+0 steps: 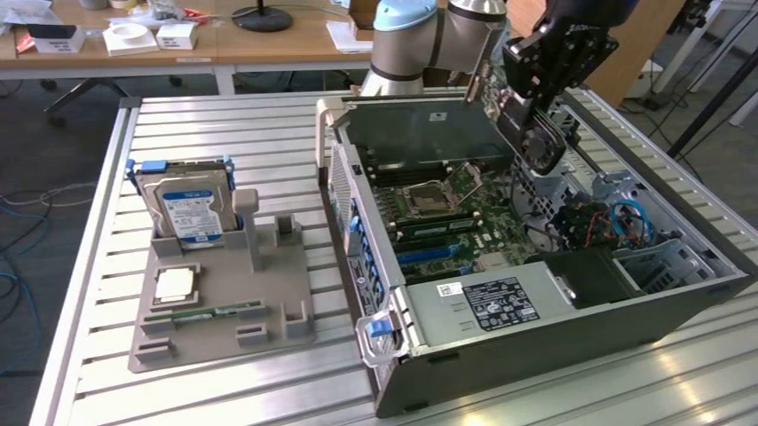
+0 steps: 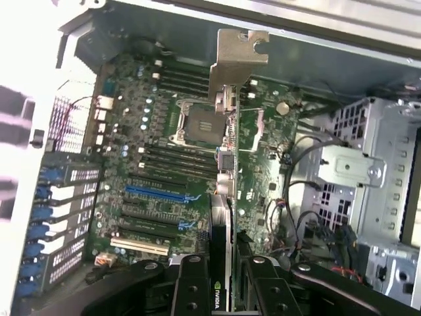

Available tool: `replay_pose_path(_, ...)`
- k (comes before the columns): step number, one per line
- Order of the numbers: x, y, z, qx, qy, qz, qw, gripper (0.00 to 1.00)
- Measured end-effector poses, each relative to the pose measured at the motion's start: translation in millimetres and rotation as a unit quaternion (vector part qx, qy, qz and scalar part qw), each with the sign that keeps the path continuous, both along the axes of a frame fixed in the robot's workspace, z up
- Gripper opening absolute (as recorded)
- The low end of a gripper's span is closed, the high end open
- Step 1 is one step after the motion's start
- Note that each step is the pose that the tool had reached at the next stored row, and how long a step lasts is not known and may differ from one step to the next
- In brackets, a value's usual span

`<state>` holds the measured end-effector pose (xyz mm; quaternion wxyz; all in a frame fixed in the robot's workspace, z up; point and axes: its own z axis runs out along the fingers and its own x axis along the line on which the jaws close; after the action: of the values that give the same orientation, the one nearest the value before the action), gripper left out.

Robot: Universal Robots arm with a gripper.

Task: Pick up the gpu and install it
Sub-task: 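Insert the gpu into the slot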

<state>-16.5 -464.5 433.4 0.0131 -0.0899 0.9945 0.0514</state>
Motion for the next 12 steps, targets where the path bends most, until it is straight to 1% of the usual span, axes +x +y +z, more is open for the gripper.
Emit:
replay_pose_path(3,0.0,0.0,0.0,0.0000,0.0000,0.027,0.9996,0.26)
replay_pose_path(6,0.0,0.0,-0.2,0.0001,0.0000,0.055,0.9985,0.26)
replay_pose_path(9,0.0,0.0,-0.3,0.0001,0.0000,0.081,0.9967,0.26)
replay_pose_path(12,0.0,0.0,-0.4,0.0001,-0.0001,0.107,0.9943,0.26)
